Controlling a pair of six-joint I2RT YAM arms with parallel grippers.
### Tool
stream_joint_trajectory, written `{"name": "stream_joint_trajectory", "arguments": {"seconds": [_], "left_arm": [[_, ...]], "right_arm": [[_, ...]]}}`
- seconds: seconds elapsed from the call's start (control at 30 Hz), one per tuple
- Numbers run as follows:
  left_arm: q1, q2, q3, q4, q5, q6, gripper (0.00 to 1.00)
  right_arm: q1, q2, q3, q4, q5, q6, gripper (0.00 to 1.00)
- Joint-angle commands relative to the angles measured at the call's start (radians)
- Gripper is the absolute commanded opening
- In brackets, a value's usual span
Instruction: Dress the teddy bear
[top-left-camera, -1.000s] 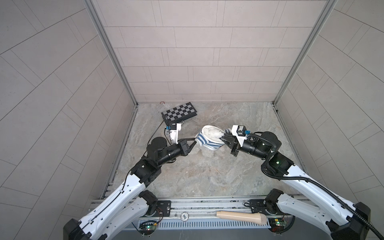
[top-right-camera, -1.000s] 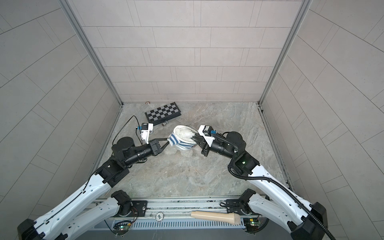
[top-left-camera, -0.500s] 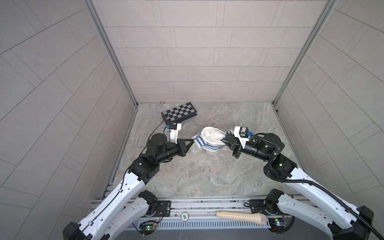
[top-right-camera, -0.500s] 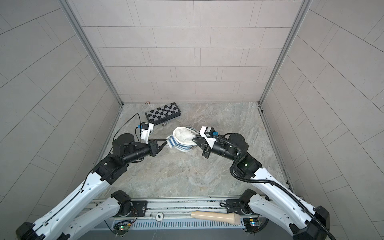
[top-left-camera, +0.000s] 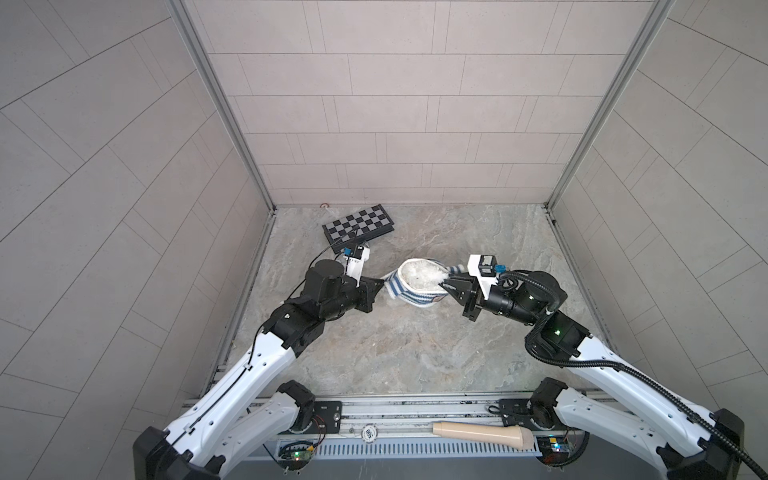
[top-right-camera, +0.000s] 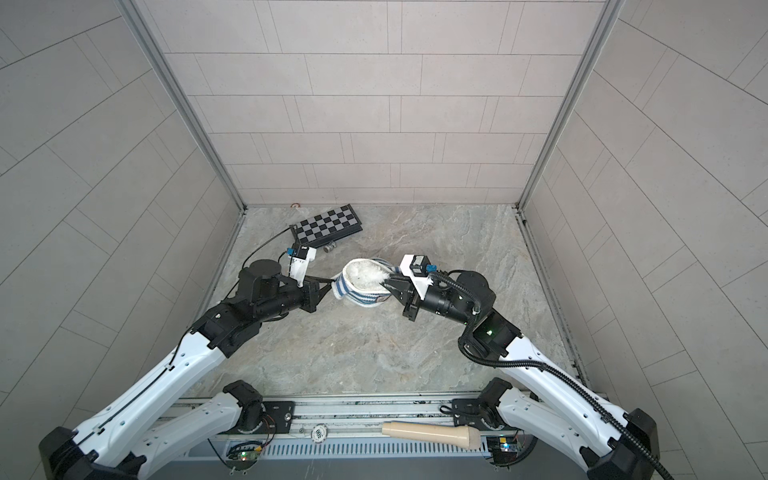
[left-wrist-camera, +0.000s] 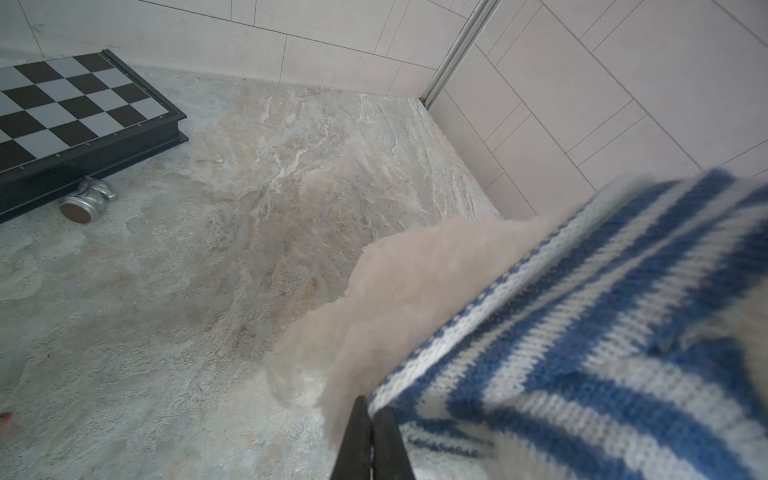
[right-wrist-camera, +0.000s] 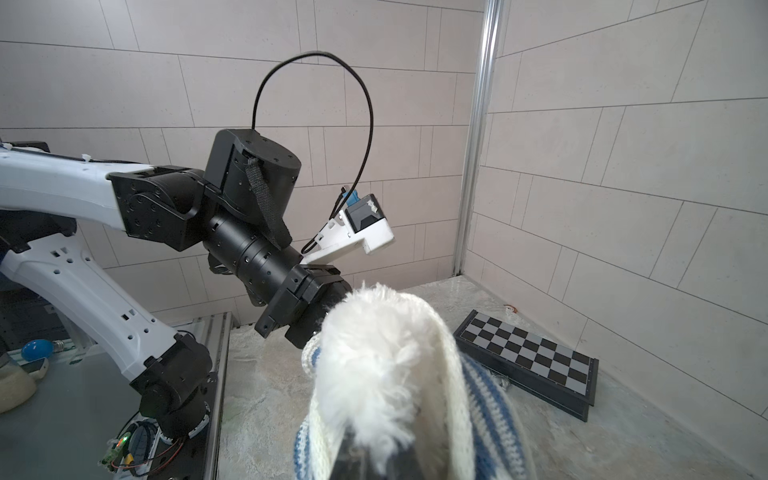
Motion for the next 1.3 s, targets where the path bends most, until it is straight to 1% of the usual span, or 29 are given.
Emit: {"name": "stream_joint_trajectory", "arguments": {"seconds": [0.0, 0.23, 0.33, 0.43, 0.5, 0.53, 0.6, 0.63, 0.73, 0.8, 0.83, 0.9, 1.0, 1.07, 1.2, 1.27], "left_arm": [[0.02, 0.035, -0.005, -0.121, -0.156, 0.064, 0.0], [0.02, 0.064, -0.011, -0.11, -0.208, 0.098, 0.0], [0.02, 0.05, -0.025, -0.068, -0.201, 0.104, 0.0], [0.011, 0.007, -0.04, 0.023, -0.124, 0.109, 0.0], [-0.014, -0.031, -0.051, 0.094, -0.034, 0.12, 0.0], [-0.023, -0.043, -0.052, 0.11, 0.0, 0.126, 0.0], [-0.051, -0.062, -0.046, 0.1, 0.028, 0.148, 0.0], [-0.06, -0.069, -0.041, 0.076, 0.019, 0.16, 0.03], [-0.066, -0.088, -0.043, 0.006, -0.051, 0.18, 0.19], [-0.066, -0.101, -0.044, -0.035, -0.081, 0.194, 0.25], [-0.066, -0.109, -0.041, -0.05, -0.094, 0.199, 0.32], [-0.066, -0.13, -0.034, -0.087, -0.112, 0.214, 0.42], [-0.066, -0.181, -0.023, -0.135, -0.134, 0.251, 0.53], [-0.071, -0.223, -0.014, -0.152, -0.109, 0.289, 0.57], [-0.119, -0.292, 0.016, -0.133, 0.049, 0.372, 0.6], [-0.144, -0.297, 0.052, -0.112, 0.076, 0.393, 0.64]], "right_arm": [[0.002, -0.057, 0.038, 0.249, -0.053, 0.031, 0.0], [0.002, -0.064, 0.04, 0.258, -0.062, 0.027, 0.0], [0.002, -0.06, 0.04, 0.251, -0.059, 0.027, 0.0], [0.002, -0.048, 0.058, 0.189, -0.044, 0.0, 0.0], [0.012, -0.039, 0.083, 0.1, -0.026, -0.047, 0.0], [0.017, -0.039, 0.09, 0.064, -0.017, -0.07, 0.0], [0.023, -0.038, 0.109, -0.012, -0.005, -0.117, 0.0], [0.022, -0.039, 0.119, -0.048, 0.001, -0.14, 0.0], [0.022, -0.042, 0.145, -0.166, 0.033, -0.218, 0.0], [0.022, -0.036, 0.167, -0.247, 0.049, -0.273, 0.0], [0.022, -0.03, 0.177, -0.288, 0.055, -0.296, 0.0], [0.021, -0.025, 0.189, -0.341, 0.066, -0.334, 0.0], [0.018, -0.01, 0.208, -0.403, 0.084, -0.387, 0.0], [0.016, 0.008, 0.224, -0.454, 0.098, -0.434, 0.0], [0.014, 0.047, 0.263, -0.526, 0.083, -0.5, 0.0], [0.015, 0.07, 0.288, -0.561, 0.07, -0.531, 0.0]]}}
